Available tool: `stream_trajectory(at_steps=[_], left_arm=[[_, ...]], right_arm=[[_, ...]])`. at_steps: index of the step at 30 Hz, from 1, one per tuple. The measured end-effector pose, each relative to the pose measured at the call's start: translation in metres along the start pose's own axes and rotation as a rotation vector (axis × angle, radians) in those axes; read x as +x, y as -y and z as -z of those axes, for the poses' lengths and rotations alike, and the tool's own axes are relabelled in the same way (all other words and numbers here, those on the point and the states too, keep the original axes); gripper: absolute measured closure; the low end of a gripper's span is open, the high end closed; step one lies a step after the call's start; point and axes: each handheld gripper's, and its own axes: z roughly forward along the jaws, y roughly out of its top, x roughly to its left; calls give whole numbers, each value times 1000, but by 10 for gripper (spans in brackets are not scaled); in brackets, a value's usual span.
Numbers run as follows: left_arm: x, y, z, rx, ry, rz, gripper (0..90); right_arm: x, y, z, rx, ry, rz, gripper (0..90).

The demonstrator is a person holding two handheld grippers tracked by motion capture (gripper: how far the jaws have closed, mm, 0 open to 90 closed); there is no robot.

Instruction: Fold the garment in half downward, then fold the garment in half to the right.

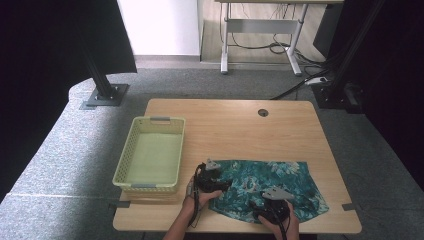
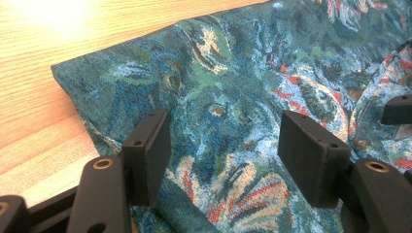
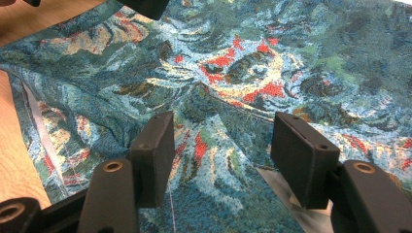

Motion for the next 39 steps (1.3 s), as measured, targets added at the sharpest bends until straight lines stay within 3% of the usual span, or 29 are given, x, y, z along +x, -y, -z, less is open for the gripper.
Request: stream_trajectory(at_steps=[14, 23, 27, 39], left_arm=[[-3, -10, 3, -15, -67, -43, 360], [10, -16, 9, -41, -69, -58, 351], [16, -19, 8, -43, -109, -72, 355], [26, -23, -5, -40, -146, -78, 345]], right_arm=[[0, 1, 0, -7, -1, -1, 402], [0, 3, 0, -21, 6, -6, 400], [0, 3, 0, -23, 7, -6, 400], [2, 7, 1, -45, 22, -10, 400]])
